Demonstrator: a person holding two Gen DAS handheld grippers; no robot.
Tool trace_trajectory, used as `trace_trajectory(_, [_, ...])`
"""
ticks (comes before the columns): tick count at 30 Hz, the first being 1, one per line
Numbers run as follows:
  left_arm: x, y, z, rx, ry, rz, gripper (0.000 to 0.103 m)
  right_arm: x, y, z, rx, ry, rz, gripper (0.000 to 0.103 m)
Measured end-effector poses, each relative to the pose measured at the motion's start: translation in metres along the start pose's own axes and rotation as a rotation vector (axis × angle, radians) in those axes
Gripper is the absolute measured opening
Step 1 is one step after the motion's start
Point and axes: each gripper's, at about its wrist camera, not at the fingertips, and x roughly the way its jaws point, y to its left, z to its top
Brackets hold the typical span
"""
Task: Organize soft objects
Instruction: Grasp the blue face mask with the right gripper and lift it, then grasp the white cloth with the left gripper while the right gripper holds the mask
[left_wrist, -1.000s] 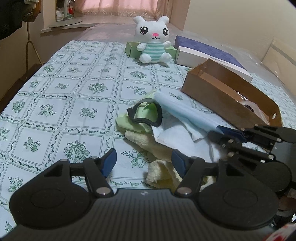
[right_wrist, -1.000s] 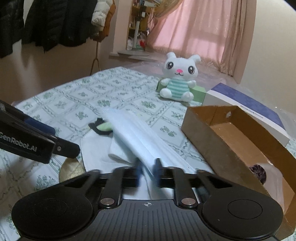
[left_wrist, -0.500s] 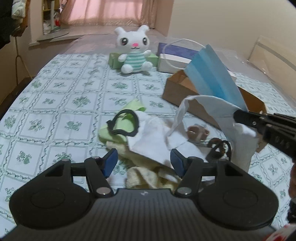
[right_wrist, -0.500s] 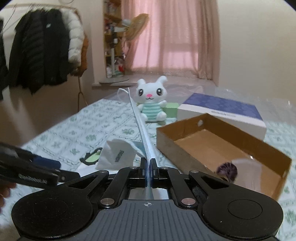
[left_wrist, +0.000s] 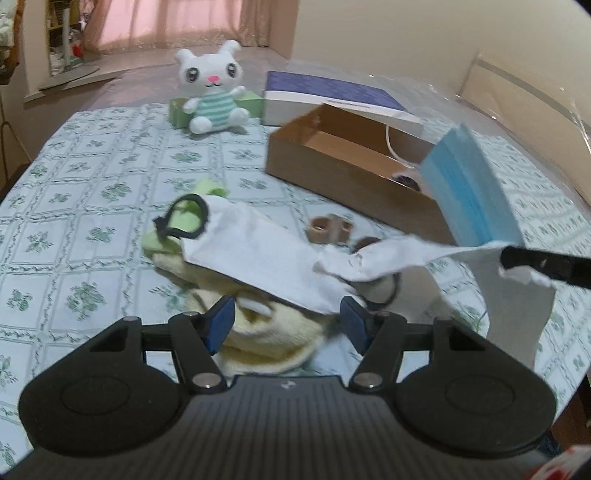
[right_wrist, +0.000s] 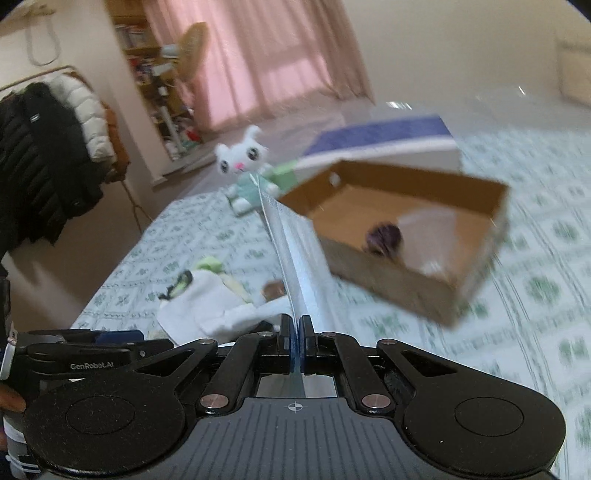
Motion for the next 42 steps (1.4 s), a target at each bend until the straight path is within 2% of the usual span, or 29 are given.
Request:
trace_trajectory(7, [-0.001, -0.023, -0.015, 0.025, 0.042, -0.046, 0.06, -0.006, -0.028, -0.028, 0.159, 0.131, -0.04, 0.003])
trace_trajectory(10, [0.0, -0.03, -0.019, 0.039, 0.058, -0.056, 0.06, -0.01, -0.034, -0.036, 0.183, 0.166, -0.046, 0.004])
trace_trajectory(21, [0.007, -0.046, -0.031, 0.066, 0.097, -0.079, 0.06, -0.013, -0.043, -0.041, 0.246, 0.169, -0.027, 0.033])
trace_trajectory(28, [0.008, -0.043, -0.029, 0.061, 0.097, -0.077, 0.06, -0.017, -0.035, -0.037, 0.207, 0.144, -0.009, 0.036])
trace_trajectory(32, [0.009, -0.045, -0.029, 0.059, 0.101, -0.088, 0.06, -0.032, -0.04, -0.04, 0.184, 0.132, -0.03, 0.042])
trace_trajectory(36, [0.005, -0.053, -0.027, 0.054, 0.102, -0.138, 0.06, -0.047, -0.041, -0.044, 0.137, 0.13, -0.065, 0.044])
trace_trajectory(42, [-0.009, -0.079, -0.028, 0.119, 0.102, -0.244, 0.061, -0.065, -0.031, -0.051, -0.012, 0.139, -0.078, 0.044])
